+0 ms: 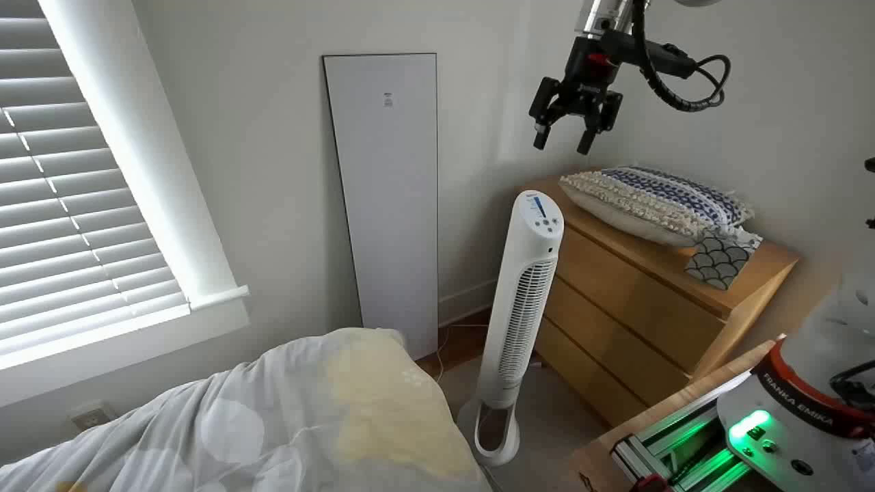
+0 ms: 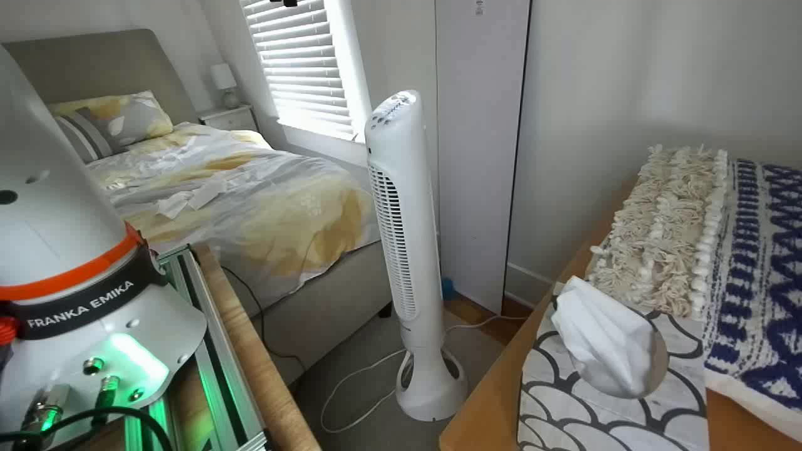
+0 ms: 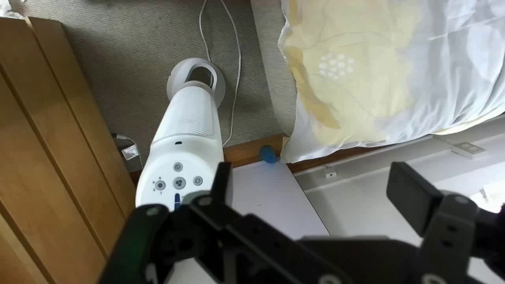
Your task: Pick up the napkins from the bed and put them on top of the striped pillow
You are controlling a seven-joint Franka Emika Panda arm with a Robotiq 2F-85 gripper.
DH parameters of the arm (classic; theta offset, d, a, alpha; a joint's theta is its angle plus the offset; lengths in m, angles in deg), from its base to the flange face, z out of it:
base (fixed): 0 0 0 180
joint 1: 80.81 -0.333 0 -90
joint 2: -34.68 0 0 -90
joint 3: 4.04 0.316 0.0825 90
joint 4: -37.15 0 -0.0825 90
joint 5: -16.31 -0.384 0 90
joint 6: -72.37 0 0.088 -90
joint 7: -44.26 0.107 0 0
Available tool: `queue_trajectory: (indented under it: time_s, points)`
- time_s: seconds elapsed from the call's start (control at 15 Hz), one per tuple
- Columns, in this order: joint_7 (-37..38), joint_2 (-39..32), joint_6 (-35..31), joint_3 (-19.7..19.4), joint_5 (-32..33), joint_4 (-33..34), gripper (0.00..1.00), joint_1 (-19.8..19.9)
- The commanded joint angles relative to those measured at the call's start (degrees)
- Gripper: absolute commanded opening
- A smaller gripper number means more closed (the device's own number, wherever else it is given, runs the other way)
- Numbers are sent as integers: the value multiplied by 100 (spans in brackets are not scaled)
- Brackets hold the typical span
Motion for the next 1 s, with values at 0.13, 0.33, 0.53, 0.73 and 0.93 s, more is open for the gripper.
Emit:
queue_trajectory:
  time_s: [0.13,0.33,0.53,0.73,0.93]
  points:
    - [5,-5,16,-9,7,15,100,-9]
    - [5,-5,16,-9,7,15,100,-9]
    - [5,-5,16,-9,7,15,100,-9]
    - [-390,-368,-80,262,139,379,100,-259]
    - [-691,-731,-183,580,293,725,100,-509]
